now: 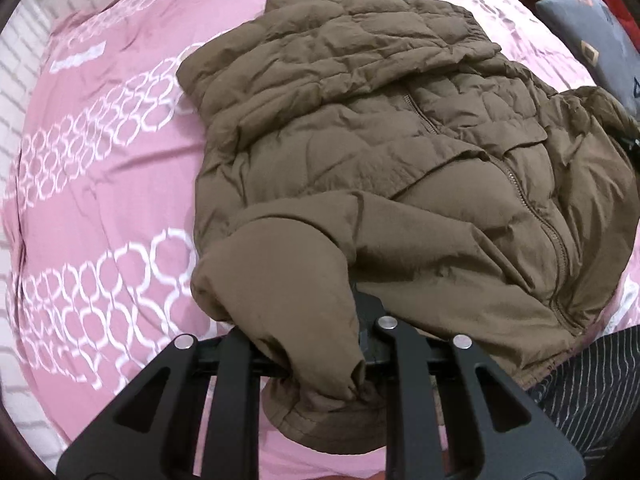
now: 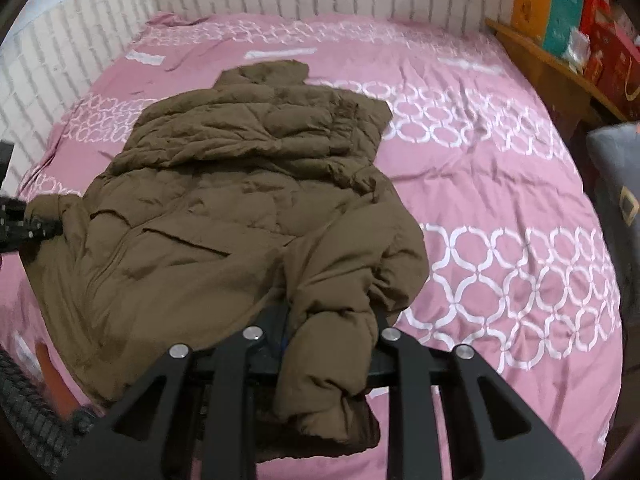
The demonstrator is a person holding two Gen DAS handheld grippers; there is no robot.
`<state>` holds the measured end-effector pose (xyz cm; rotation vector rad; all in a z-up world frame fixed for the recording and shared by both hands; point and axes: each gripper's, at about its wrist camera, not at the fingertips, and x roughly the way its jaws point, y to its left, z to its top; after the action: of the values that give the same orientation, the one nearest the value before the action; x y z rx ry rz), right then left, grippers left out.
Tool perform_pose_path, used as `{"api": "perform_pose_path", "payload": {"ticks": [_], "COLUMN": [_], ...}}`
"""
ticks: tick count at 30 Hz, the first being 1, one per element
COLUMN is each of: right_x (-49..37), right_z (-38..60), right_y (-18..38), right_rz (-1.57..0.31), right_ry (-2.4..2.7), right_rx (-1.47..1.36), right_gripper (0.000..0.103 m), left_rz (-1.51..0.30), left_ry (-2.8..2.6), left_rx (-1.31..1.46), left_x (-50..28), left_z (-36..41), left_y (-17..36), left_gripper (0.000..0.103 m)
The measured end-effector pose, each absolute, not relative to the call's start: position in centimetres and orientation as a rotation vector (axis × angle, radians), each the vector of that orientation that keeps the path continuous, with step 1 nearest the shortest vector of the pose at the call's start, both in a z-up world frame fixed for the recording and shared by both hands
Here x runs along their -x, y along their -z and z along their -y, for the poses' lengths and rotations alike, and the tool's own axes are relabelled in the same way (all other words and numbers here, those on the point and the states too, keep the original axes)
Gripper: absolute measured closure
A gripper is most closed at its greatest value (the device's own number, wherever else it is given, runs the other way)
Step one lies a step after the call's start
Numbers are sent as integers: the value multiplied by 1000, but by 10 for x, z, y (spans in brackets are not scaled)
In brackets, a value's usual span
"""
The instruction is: Fold large clothes
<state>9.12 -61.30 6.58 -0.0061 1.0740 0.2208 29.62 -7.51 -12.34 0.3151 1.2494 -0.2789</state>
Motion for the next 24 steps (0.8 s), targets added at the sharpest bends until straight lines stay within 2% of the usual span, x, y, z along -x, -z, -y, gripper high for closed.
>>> {"api": "perform_pose_path", "payload": {"ticks": [4,9,11,13,17,21,23,24], "right_x": [-103,-94,-90,-89,-93,-89,-87,-82], "right_z": [605,590,589,590,587,583,586,590], "right_y": [-63,-33,-25,-25,-23,-26,-31,-39], "right_rz": [-1068,-1093,-1114,-1102,-1095,-1075,-1057,-1036], "right_ry": [-179,-132,-129,-128,-129,-130,-120,-117], "right_rx": [-116,-42,0,-4,5,26,2,-22], "right_gripper": [80,80,80,80,80,80,80,80], "left_rz": [-1316,-1305,-1313,-1394,-1437,-1415,-1397,-1388], "left_ry": [208,199,225,222,234,242,253,255], "left_rx": [-192,-215,-179,-88,-23,-70,-68,-57], "left_x": [-305,-304,-305,-310,-316,-310,-304,-305], "left_z": [79,95,88,73,63,65,62,64], "left_y": [138,161,168,180,186,184,178,174], "left_gripper": [83,77,72,70,64,66,78,80]}}
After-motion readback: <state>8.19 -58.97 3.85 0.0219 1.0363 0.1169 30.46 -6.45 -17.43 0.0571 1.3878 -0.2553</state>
